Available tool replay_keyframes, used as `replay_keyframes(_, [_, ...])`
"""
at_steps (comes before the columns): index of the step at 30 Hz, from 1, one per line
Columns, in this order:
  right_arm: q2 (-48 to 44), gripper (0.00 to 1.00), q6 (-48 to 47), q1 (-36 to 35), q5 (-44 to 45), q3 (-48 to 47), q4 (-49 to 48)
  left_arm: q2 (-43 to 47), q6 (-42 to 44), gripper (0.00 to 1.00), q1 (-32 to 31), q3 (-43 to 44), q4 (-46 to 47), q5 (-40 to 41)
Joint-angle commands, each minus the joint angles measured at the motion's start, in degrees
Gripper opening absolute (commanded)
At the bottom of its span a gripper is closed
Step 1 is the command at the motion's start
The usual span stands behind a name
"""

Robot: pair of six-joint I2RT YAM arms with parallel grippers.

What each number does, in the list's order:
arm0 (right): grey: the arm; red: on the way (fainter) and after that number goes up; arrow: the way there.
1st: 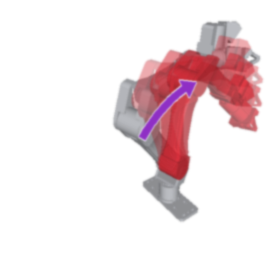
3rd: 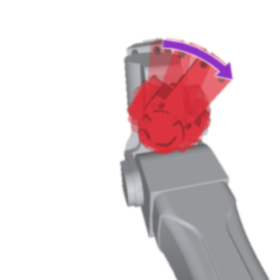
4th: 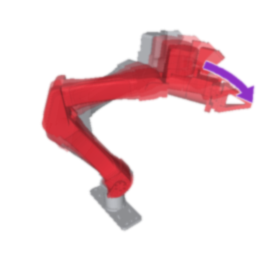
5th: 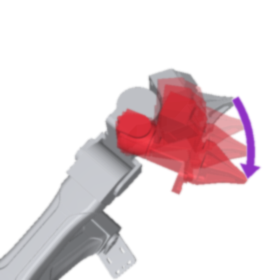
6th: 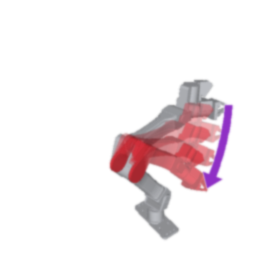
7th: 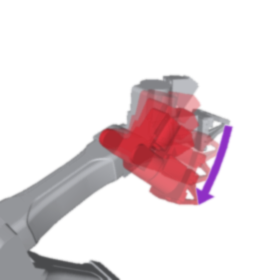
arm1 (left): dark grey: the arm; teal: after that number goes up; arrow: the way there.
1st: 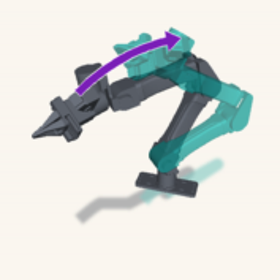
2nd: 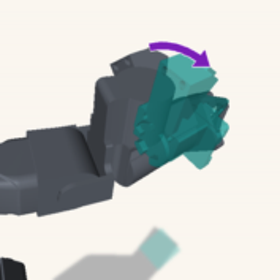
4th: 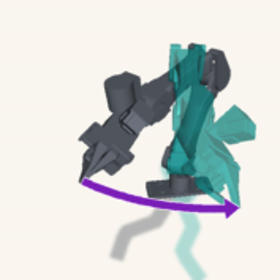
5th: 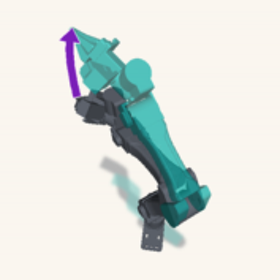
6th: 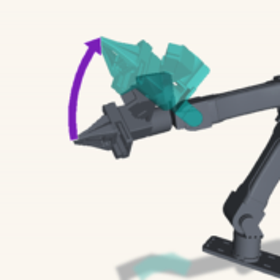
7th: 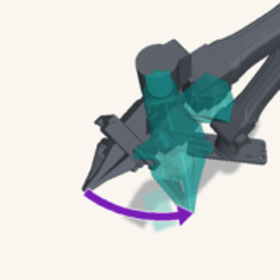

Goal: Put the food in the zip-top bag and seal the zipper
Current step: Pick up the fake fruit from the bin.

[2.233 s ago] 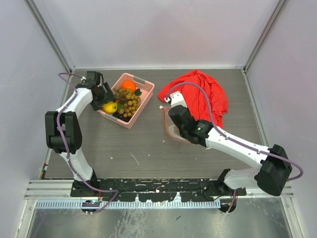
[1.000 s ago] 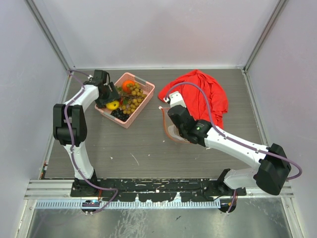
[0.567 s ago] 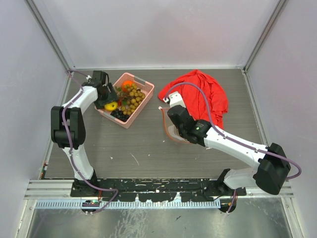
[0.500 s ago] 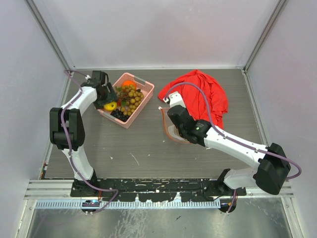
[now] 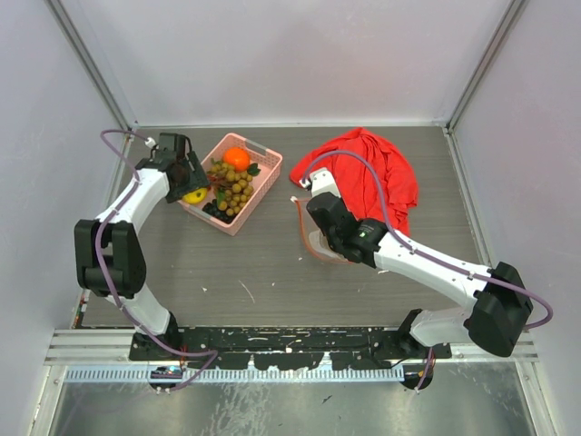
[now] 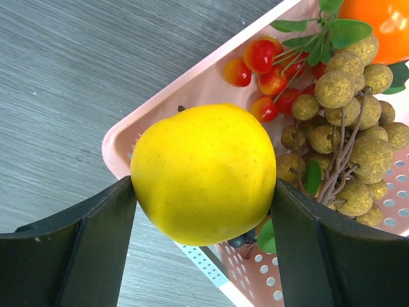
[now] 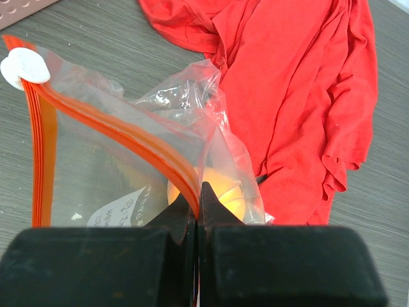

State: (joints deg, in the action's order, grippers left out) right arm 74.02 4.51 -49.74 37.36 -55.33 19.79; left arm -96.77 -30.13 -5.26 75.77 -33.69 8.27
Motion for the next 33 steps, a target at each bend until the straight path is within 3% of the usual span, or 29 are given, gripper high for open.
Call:
replay_keyframes(1, [-1.50,0.01,1.03,0.17,0.19,-3.15,-0.20,3.54,1.90,0.48,-0.34,-0.01,0.78,4.89])
replay_keyframes(18, [-1.59,0.01,2.63,0.17,-0.80,-4.30,0.79,14.24,2.99,0.49,-3.38,-2.22,0.55,9.04])
replay_keyframes(33, [-4.49,0.01,6.46,0.17,-3.11,-4.11,0.42,27.96,0.47,0.49,-13.03,-7.12,4.60,-1.85])
